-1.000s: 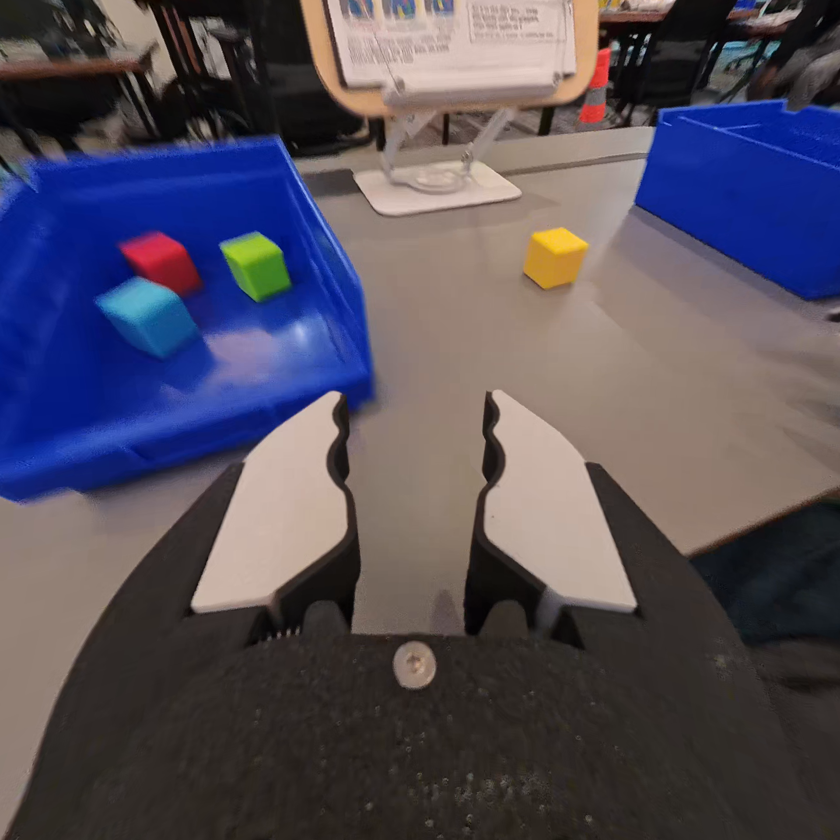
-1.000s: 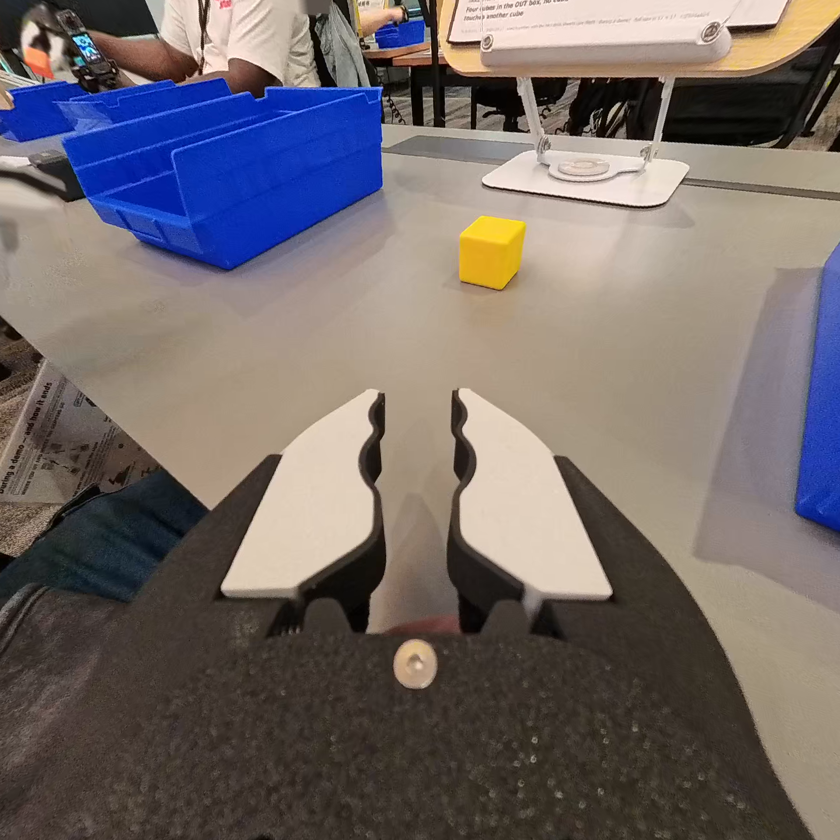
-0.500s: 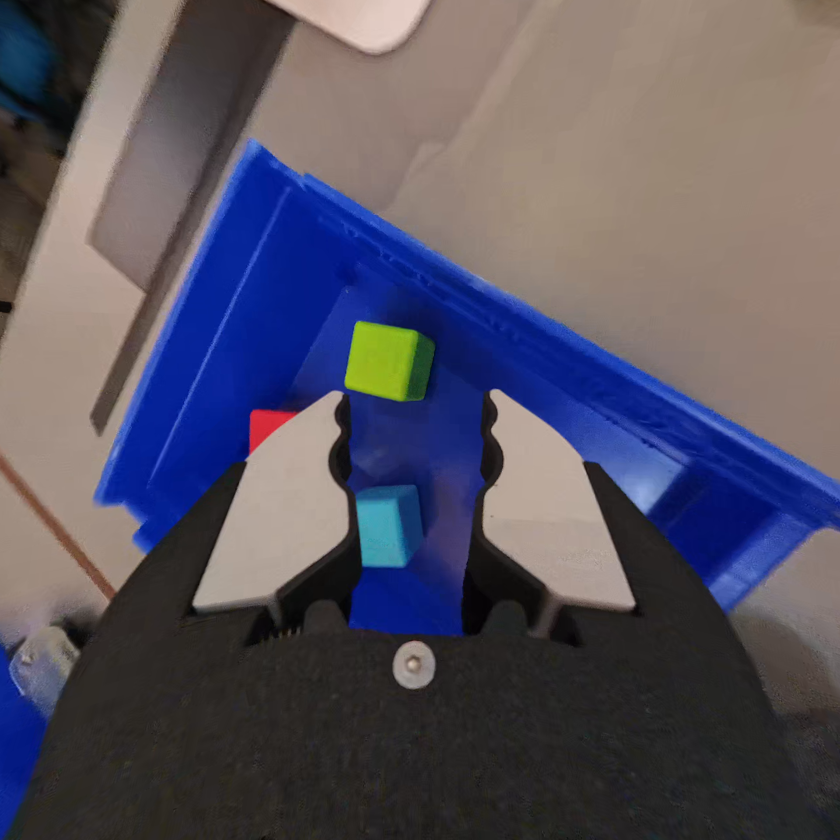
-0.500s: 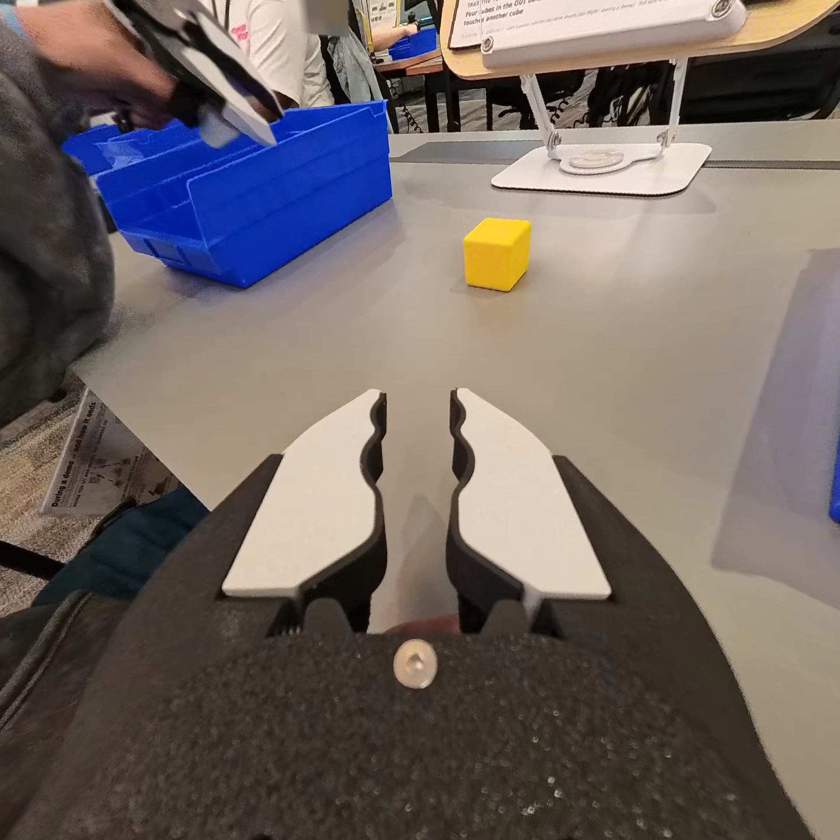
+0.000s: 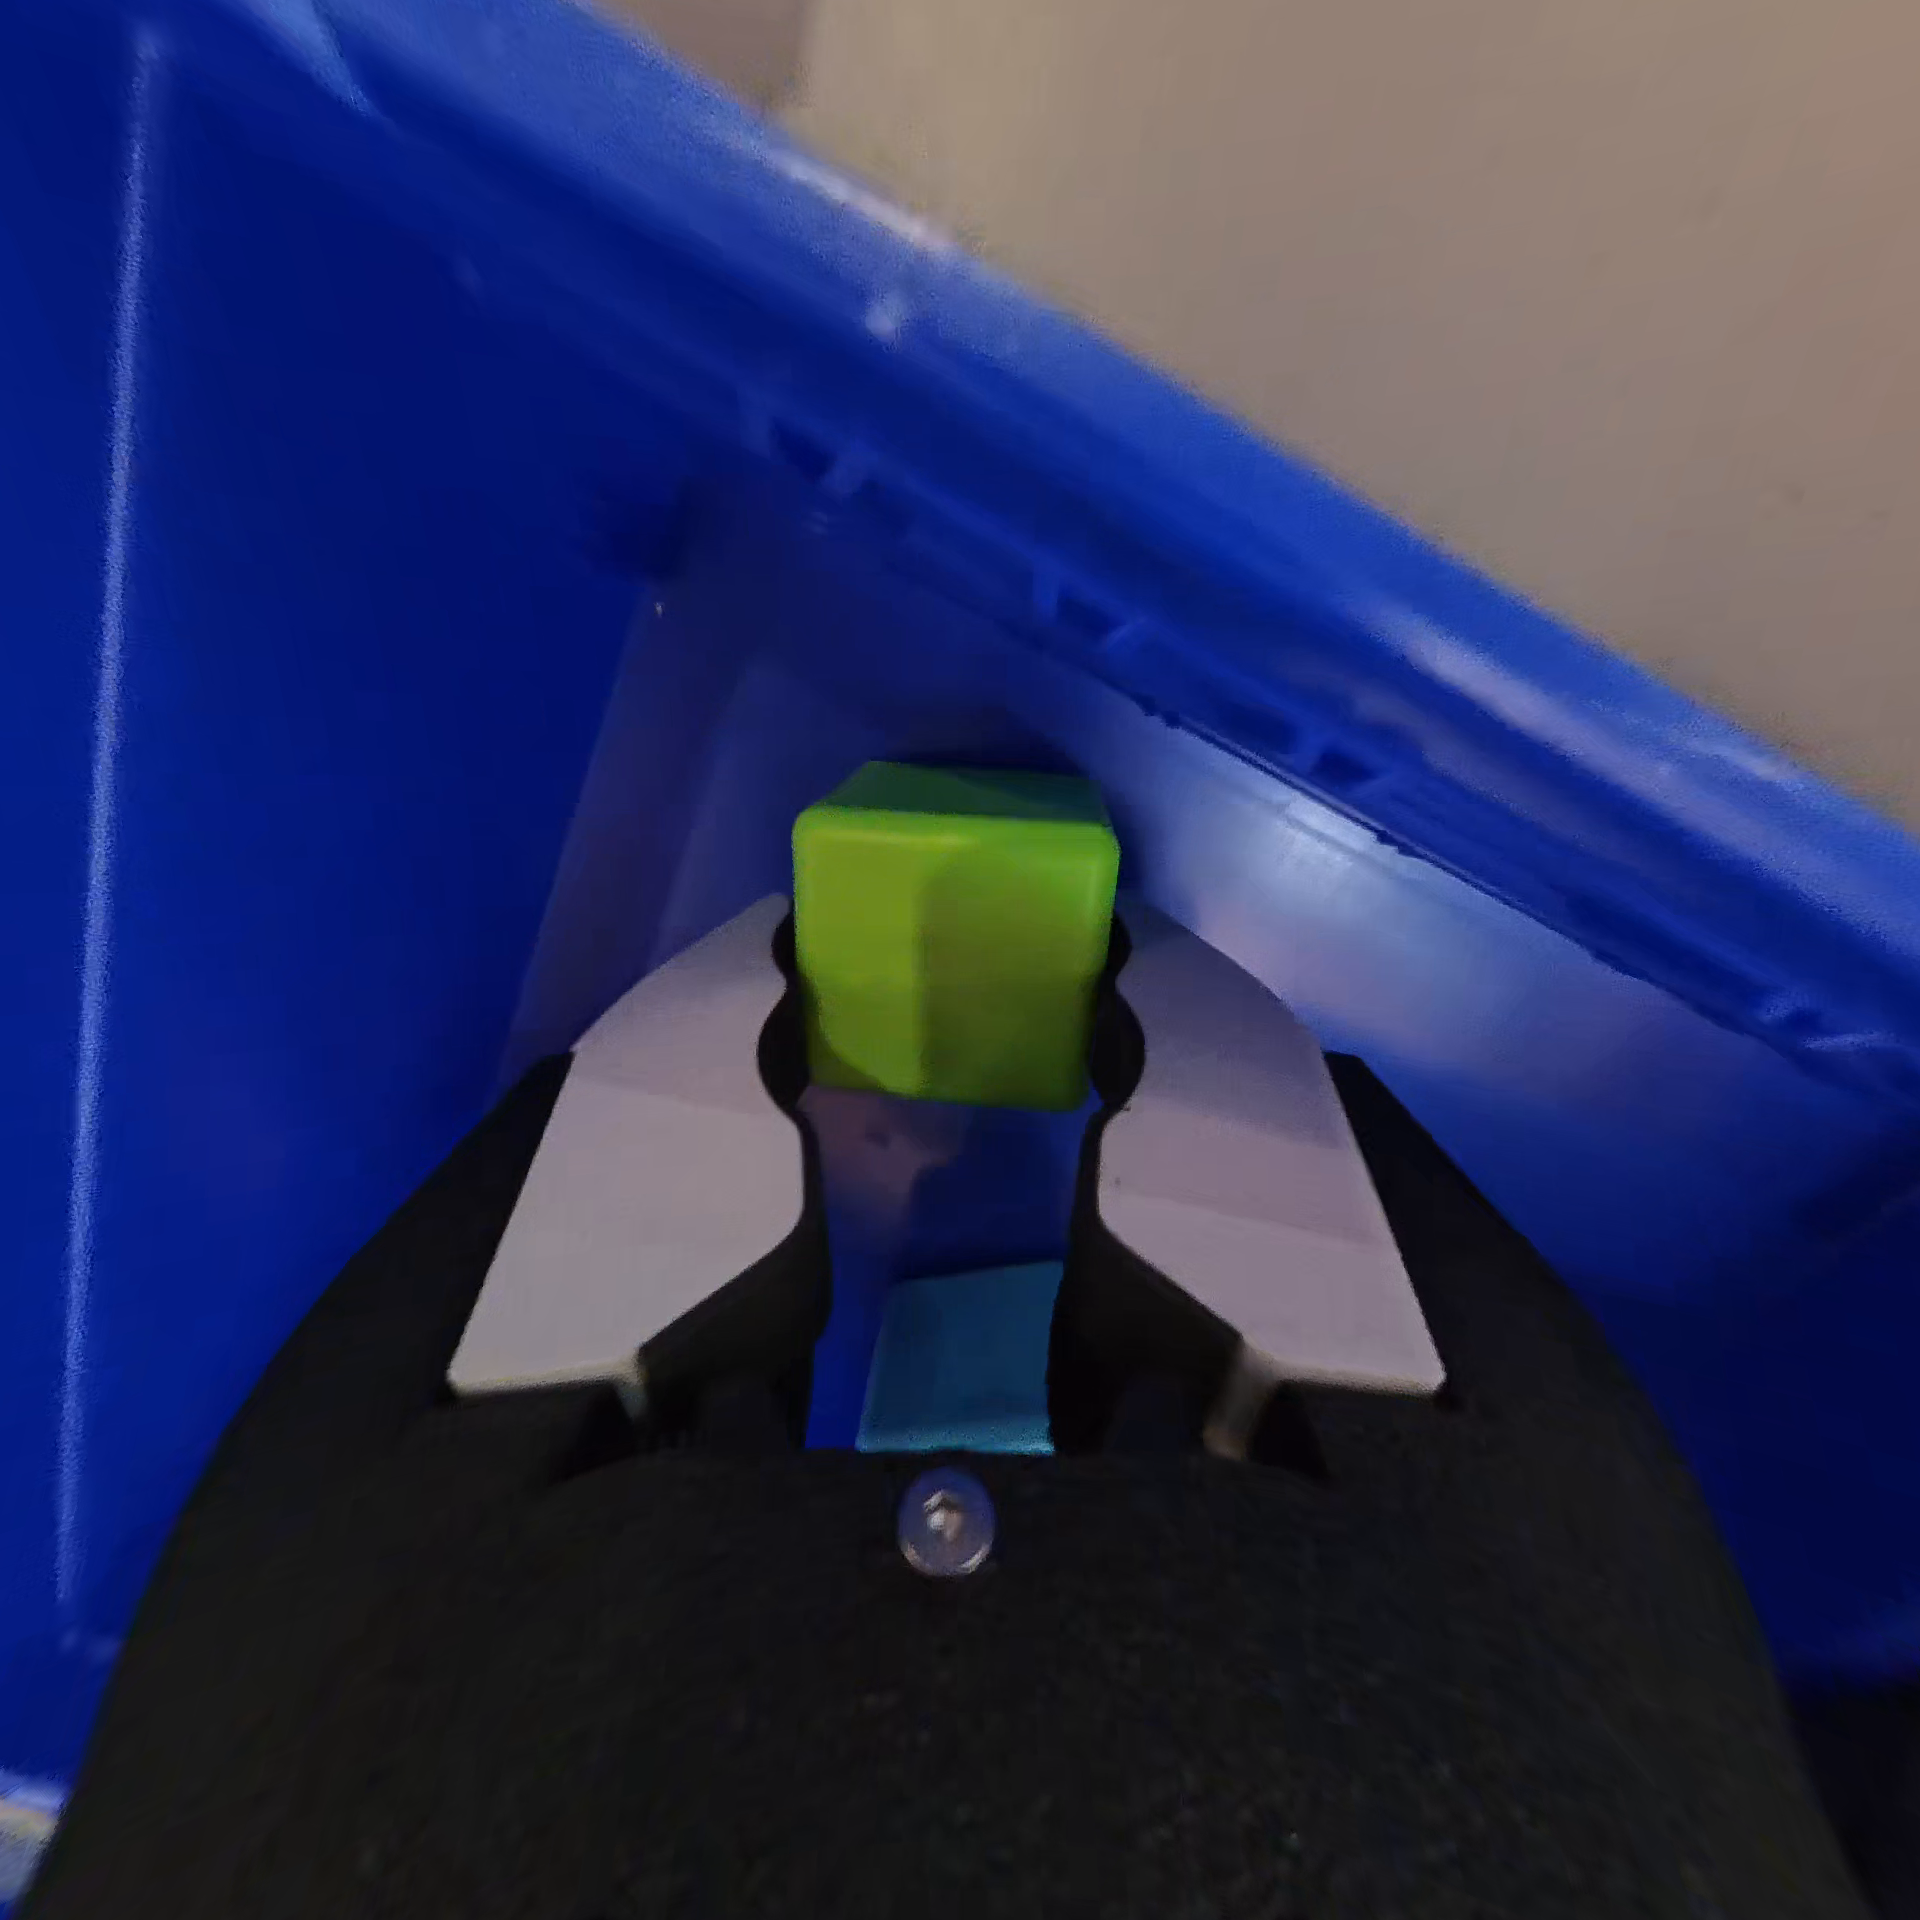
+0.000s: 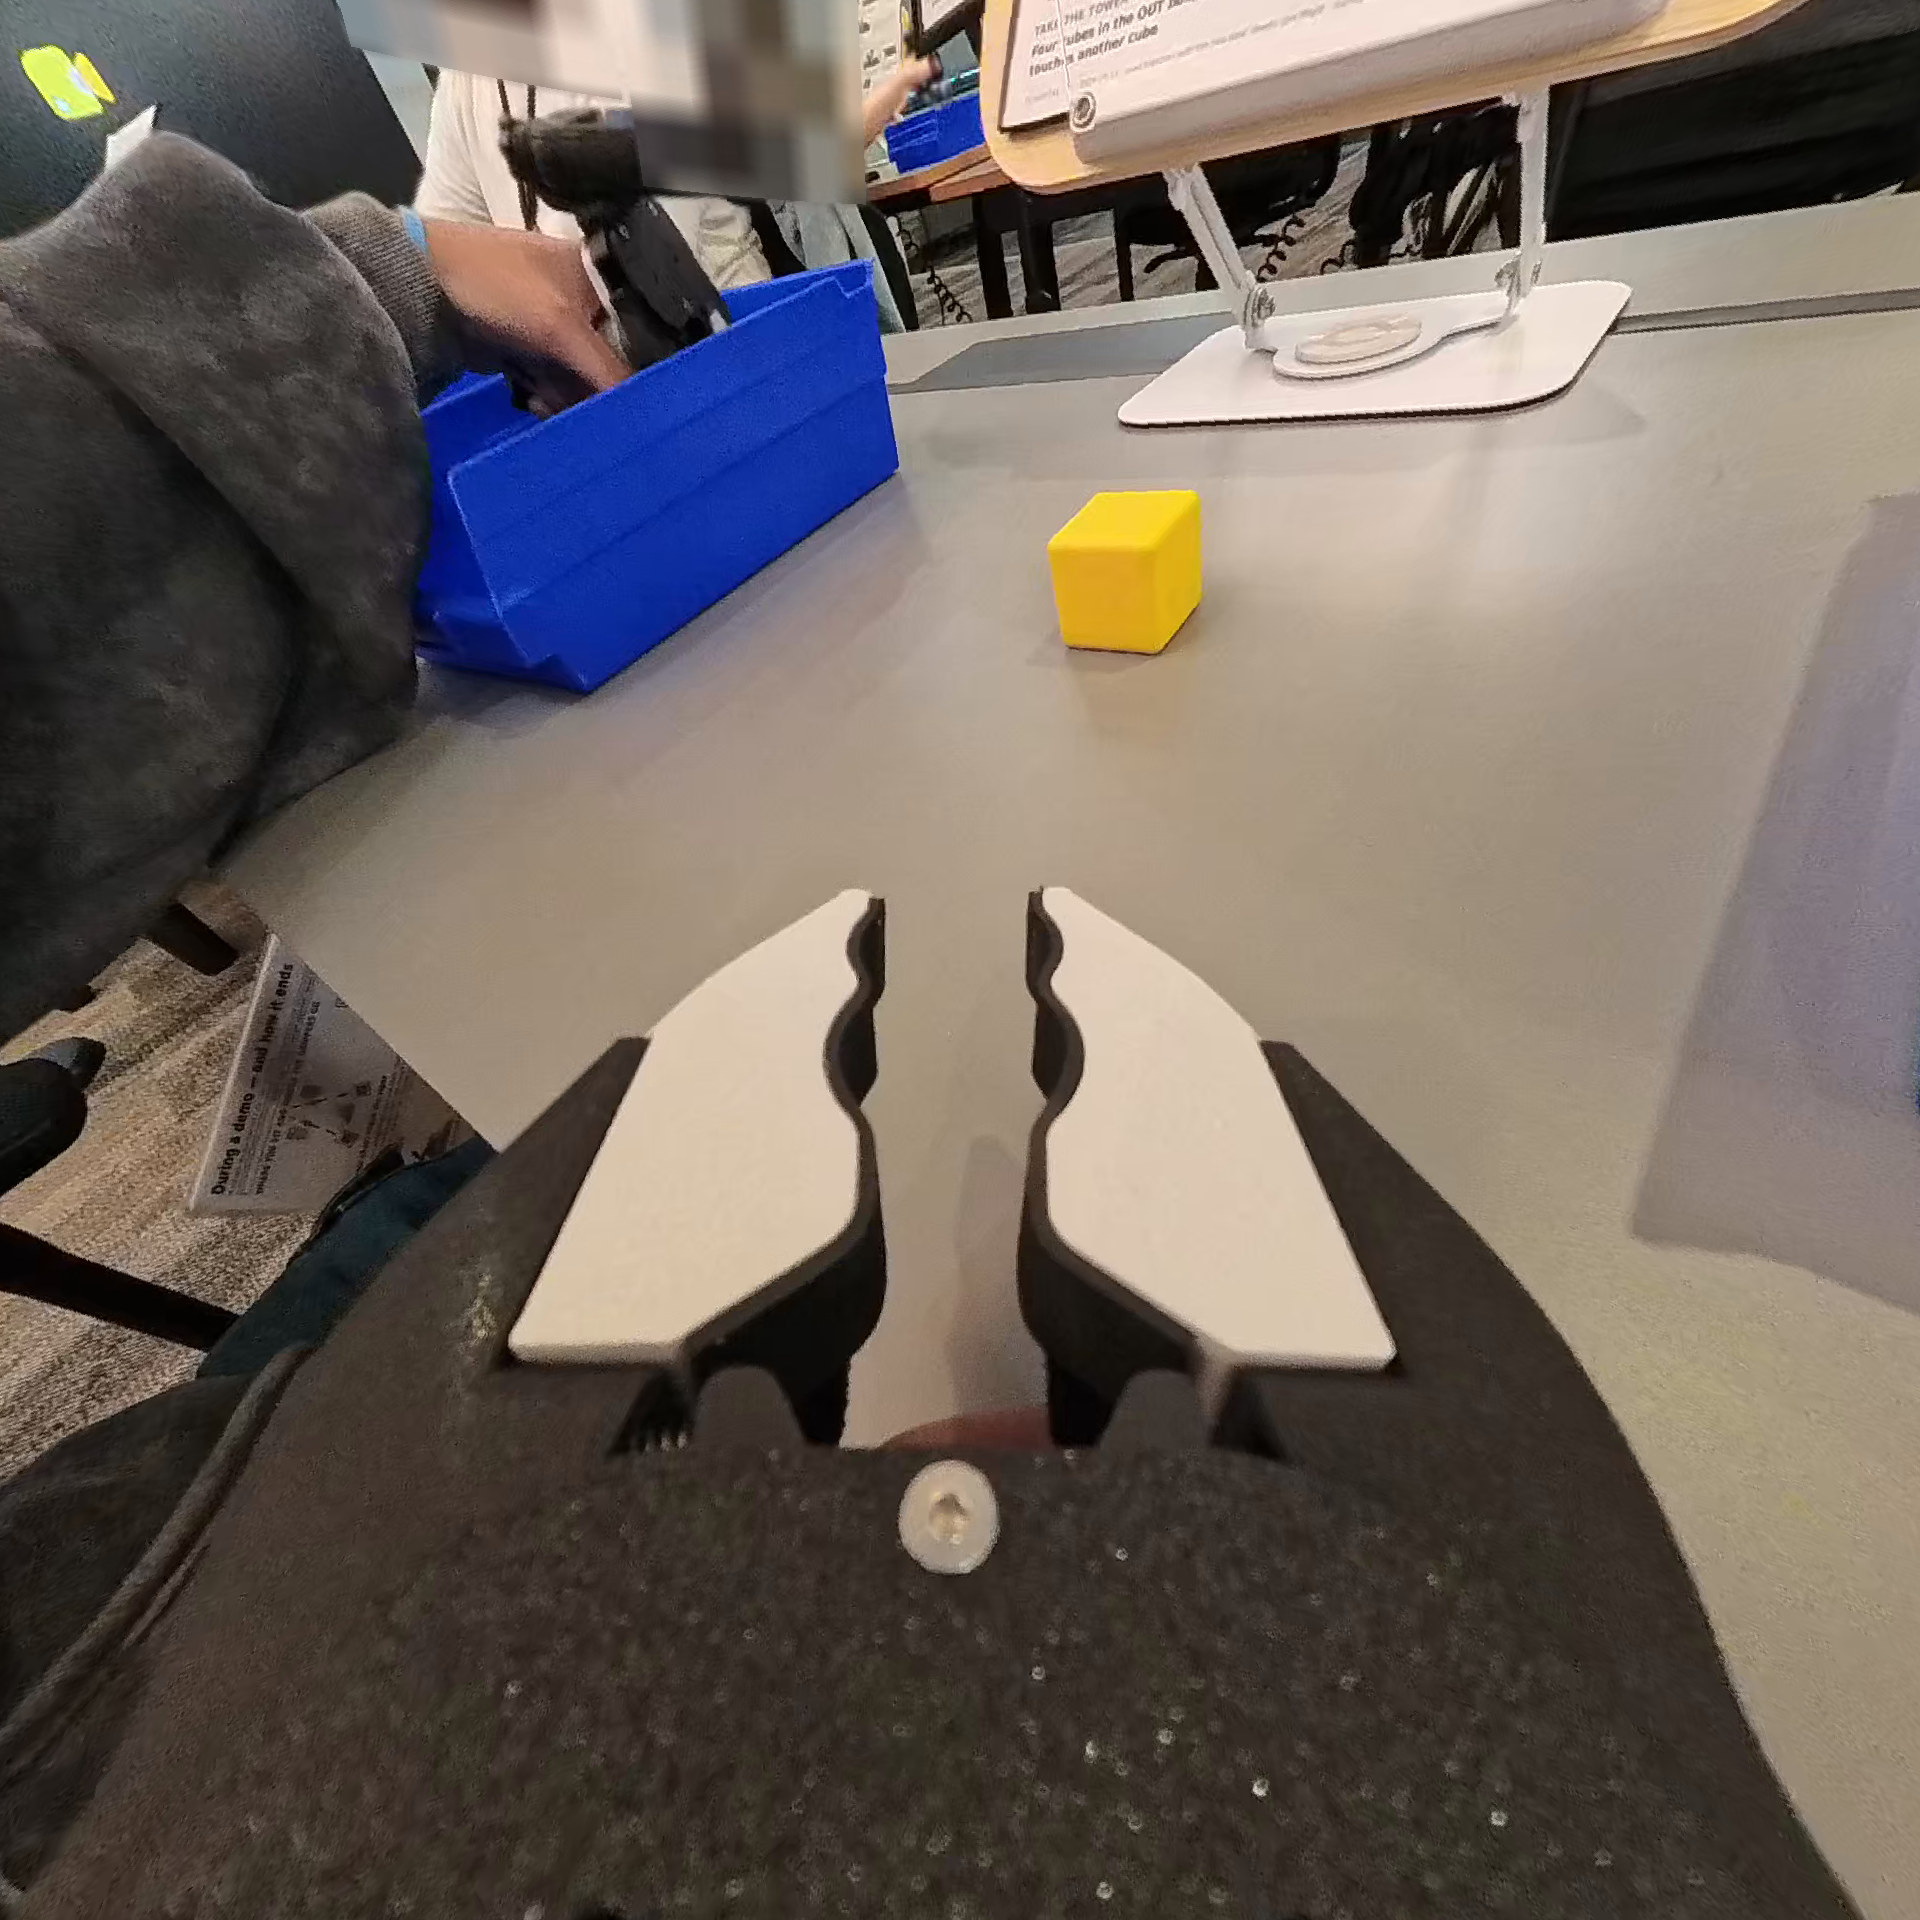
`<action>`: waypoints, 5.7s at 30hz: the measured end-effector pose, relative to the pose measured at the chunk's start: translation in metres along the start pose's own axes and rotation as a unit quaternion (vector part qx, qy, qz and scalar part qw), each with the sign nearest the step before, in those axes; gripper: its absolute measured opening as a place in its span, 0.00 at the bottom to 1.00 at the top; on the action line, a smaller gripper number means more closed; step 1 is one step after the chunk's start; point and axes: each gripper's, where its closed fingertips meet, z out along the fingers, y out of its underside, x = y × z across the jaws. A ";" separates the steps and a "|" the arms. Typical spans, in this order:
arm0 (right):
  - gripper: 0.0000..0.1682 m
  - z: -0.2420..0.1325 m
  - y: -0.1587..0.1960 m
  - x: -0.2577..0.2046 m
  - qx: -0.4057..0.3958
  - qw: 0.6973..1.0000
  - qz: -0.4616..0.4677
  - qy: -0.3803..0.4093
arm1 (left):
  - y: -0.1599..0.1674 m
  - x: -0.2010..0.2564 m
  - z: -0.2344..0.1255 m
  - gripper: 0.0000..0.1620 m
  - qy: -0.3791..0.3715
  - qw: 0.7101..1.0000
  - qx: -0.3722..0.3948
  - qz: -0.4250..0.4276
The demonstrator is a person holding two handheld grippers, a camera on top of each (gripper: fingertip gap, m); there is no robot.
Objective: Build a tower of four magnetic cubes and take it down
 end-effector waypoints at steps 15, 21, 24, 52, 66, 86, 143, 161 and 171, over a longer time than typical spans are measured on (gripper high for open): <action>0.14 0.004 -0.001 -0.003 -0.003 1.000 -0.028 0.006 | -0.088 0.073 -0.143 0.32 -0.045 0.981 0.169 0.085; 0.16 0.003 -0.004 0.001 0.010 0.998 -0.046 0.031 | -0.153 0.143 -0.138 0.32 -0.055 0.973 0.134 0.182; 0.16 0.003 -0.005 0.001 0.011 0.998 -0.049 0.034 | -0.182 0.169 -0.117 0.32 -0.039 0.971 0.109 0.209; 0.16 -0.003 -0.004 0.006 0.010 0.997 -0.060 0.045 | -0.233 0.206 -0.042 0.38 0.045 0.976 0.084 0.195; 0.16 0.004 -0.004 0.001 0.002 0.998 -0.061 0.031 | -0.101 0.298 -0.150 0.39 0.087 0.860 0.497 -0.068; 0.17 0.008 -0.003 -0.002 0.000 0.997 -0.064 0.031 | 0.006 0.260 -0.136 0.40 -0.059 0.795 0.529 -0.290; 0.15 0.008 -0.001 -0.004 -0.004 0.998 -0.061 0.016 | -0.174 0.167 -0.143 0.32 -0.086 0.972 0.011 0.218; 0.15 0.004 -0.002 -0.002 0.003 0.998 -0.057 0.016 | -0.239 0.188 -0.054 0.32 -0.031 0.965 -0.111 0.237; 0.15 0.003 -0.002 -0.002 0.005 0.998 -0.053 0.014 | -0.261 0.210 -0.152 0.40 -0.132 0.944 0.254 0.165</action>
